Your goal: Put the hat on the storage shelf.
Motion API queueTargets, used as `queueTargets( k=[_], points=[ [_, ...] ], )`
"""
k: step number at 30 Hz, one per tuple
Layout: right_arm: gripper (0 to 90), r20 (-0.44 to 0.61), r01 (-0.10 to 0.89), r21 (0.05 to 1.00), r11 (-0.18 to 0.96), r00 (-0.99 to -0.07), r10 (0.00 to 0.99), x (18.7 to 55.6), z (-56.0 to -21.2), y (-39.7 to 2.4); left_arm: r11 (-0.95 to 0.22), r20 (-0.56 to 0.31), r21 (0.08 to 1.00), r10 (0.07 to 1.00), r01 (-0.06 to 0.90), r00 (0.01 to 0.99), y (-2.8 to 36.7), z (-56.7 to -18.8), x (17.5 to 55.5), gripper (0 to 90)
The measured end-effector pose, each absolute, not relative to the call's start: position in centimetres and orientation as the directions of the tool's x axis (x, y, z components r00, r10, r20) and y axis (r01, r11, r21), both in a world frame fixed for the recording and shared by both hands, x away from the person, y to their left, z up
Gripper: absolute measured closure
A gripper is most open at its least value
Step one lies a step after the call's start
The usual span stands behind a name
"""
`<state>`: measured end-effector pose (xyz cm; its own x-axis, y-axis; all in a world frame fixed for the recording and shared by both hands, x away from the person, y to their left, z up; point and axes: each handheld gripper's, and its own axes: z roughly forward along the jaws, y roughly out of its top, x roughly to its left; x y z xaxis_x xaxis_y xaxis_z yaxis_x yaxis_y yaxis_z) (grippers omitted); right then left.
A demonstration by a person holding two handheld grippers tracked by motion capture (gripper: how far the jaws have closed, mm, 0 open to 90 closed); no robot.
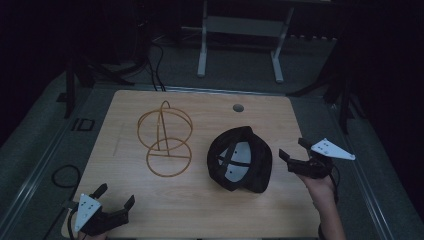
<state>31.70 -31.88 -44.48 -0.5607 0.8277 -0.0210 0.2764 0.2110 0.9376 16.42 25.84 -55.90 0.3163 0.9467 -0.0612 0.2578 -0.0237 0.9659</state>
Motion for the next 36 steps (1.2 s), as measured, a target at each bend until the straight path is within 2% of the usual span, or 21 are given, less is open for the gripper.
queueTargets(
  k=[4,6,10,14,26,28,32,36],
  points=[
    [14.6,-0.052,0.257,0.931,0.258,-0.608,0.792,32.9,-43.6,-30.7,-0.062,-0.028,0.965,0.942,0.255,0.335,25.3,-55.9,16.3,0.3],
    [22.2,-0.081,0.248,0.922,0.296,-0.625,0.776,33.5,-43.4,-30.0,-0.059,-0.041,0.962,0.935,0.268,0.352,25.1,-55.8,16.3,0.3],
    [29.5,-0.139,0.234,0.897,0.376,-0.657,0.741,34.8,-43.2,-28.4,-0.039,-0.067,0.965,0.921,0.261,0.384,24.7,-55.5,16.0,0.3],
    [33.7,-0.161,0.222,0.883,0.414,-0.684,0.712,36.3,-43.5,-26.7,-0.057,-0.044,0.969,0.918,0.241,0.394,24.3,-55.3,15.7,0.3],
    [38.1,-0.181,0.255,0.826,0.502,-0.724,0.666,40.4,-45.5,-23.3,-0.046,-0.061,0.967,0.912,0.249,0.405,24.2,-55.2,15.7,0.3],
    [38.1,-0.182,0.248,0.82,0.515,-0.74,0.647,40.7,-45.5,-22.7,-0.044,-0.065,0.967,0.911,0.252,0.408,24.1,-55.2,15.7,0.3],
    [39.2,-0.25,0.214,0.779,0.589,-0.755,0.606,41.0,-45.6,-21.2,-0.043,-0.069,0.966,0.907,0.255,0.415,23.9,-55.2,15.7,0.3],
    [40.0,-0.256,0.208,0.756,0.621,-0.779,0.572,41.7,-45.8,-20.3,-0.046,-0.067,0.965,0.908,0.257,0.414,23.9,-55.2,15.7,0.3]
  ],
)
